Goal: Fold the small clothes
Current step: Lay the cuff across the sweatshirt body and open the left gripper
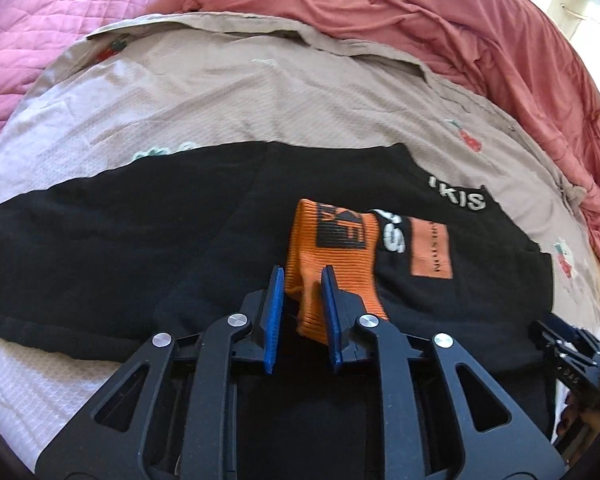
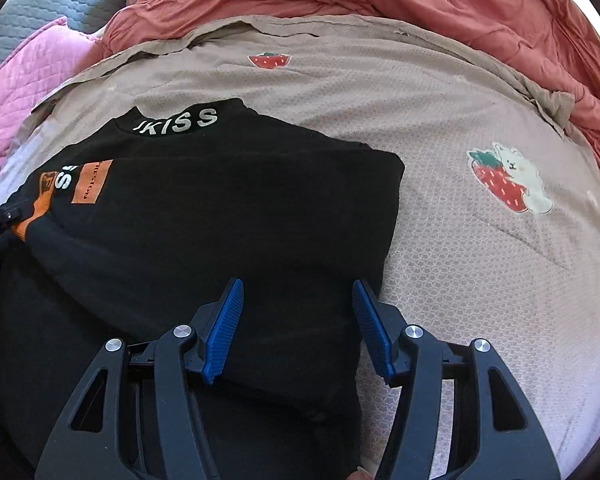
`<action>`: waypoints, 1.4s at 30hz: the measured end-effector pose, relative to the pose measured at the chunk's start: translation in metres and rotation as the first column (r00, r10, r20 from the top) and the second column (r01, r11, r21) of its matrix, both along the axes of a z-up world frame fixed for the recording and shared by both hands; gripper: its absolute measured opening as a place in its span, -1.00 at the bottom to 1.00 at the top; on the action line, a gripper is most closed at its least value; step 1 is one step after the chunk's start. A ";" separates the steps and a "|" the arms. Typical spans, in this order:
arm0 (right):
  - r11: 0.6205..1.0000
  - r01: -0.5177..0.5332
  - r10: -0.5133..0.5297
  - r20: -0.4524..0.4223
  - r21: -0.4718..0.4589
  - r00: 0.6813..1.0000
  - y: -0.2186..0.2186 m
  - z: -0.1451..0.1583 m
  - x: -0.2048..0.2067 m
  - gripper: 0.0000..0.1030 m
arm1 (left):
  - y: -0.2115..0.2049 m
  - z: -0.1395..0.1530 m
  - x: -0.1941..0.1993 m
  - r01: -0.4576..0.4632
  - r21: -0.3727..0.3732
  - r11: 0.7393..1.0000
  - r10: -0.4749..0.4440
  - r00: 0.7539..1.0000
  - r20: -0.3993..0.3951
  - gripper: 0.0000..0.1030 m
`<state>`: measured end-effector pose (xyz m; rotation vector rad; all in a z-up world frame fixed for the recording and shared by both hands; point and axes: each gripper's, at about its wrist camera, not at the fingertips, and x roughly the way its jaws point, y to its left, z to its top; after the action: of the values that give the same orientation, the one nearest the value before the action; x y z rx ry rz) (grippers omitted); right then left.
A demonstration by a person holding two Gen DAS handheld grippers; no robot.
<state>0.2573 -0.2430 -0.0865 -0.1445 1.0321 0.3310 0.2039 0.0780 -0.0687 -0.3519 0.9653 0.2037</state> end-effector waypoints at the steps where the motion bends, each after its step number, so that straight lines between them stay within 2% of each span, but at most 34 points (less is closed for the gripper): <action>1: 1.000 -0.007 0.007 0.002 0.001 1.000 0.001 0.001 -0.001 0.18 | 0.001 0.002 -0.002 -0.004 -0.002 1.000 0.004 1.000 0.002 -0.74; 4: 0.998 -0.001 0.001 0.009 0.062 1.000 -0.005 0.007 -0.001 0.20 | 0.004 0.018 -0.011 -0.023 0.019 1.000 0.022 0.999 0.041 -0.74; 5: 0.992 0.014 -0.016 0.020 0.122 1.000 -0.012 0.014 0.000 0.21 | 0.004 0.024 -0.013 -0.021 0.027 0.999 0.019 0.998 0.055 -0.74; 7: 0.981 0.056 -0.065 0.045 0.186 0.997 -0.025 0.023 0.002 0.31 | -0.002 0.036 -0.013 -0.005 0.044 0.999 0.002 0.997 0.076 -0.74; 10: 0.970 0.112 -0.130 0.072 0.215 0.989 -0.038 0.030 0.006 0.31 | -0.017 0.050 -0.009 0.038 0.053 0.998 -0.043 0.994 0.103 -0.71; 13: 0.966 0.121 -0.141 0.071 0.230 0.988 -0.042 0.030 0.008 0.31 | -0.034 0.048 0.001 0.092 0.039 0.995 -0.095 0.992 0.089 -0.60; 16: 0.974 0.078 -0.097 0.081 0.212 0.992 -0.029 0.028 0.008 0.31 | -0.051 0.034 0.013 0.146 0.043 0.988 -0.148 0.988 0.049 -0.48; 18: 0.981 0.034 -0.053 0.093 0.190 0.994 -0.018 0.025 0.002 0.31 | -0.056 0.022 0.017 0.162 0.043 0.986 -0.162 0.987 0.004 -0.32; 22: 0.994 -0.015 0.008 0.066 0.104 0.998 0.001 0.011 0.000 0.34 | -0.055 -0.008 0.020 0.159 0.060 0.985 -0.155 0.985 -0.073 -0.25; 24: 1.000 -0.027 0.026 0.043 0.013 0.999 0.008 0.000 0.001 0.34 | -0.053 -0.014 0.017 0.164 0.060 0.985 -0.160 0.985 -0.060 -0.24; 26: 0.999 -0.043 0.044 0.049 -0.025 0.998 0.012 -0.004 -0.001 0.35 | -0.051 -0.015 0.015 0.169 0.063 0.984 -0.166 0.985 -0.049 -0.24; 31: 0.999 -0.035 0.036 0.044 -0.010 0.998 0.009 -0.003 -0.002 0.37 | -0.052 -0.013 0.012 0.172 0.063 0.983 -0.170 0.985 -0.036 -0.23; 33: 0.999 -0.035 0.033 0.044 0.028 0.998 0.007 0.004 -0.003 0.37 | -0.053 -0.006 0.008 0.177 0.060 0.982 -0.176 0.984 -0.017 -0.02; 38: 0.992 -0.074 0.070 0.034 0.106 0.997 0.013 0.018 -0.012 0.37 | -0.061 -0.003 -0.004 0.199 0.112 0.974 -0.195 0.980 -0.048 0.06; 42: 0.992 -0.111 0.112 -0.003 0.052 0.994 0.028 0.009 -0.018 0.37 | -0.064 -0.011 -0.005 0.207 0.126 0.970 -0.200 0.977 -0.073 0.08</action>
<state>0.2390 -0.2149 -0.0780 -0.1548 1.0224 0.4597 0.1988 0.0135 -0.0795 -0.1233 1.0340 0.0908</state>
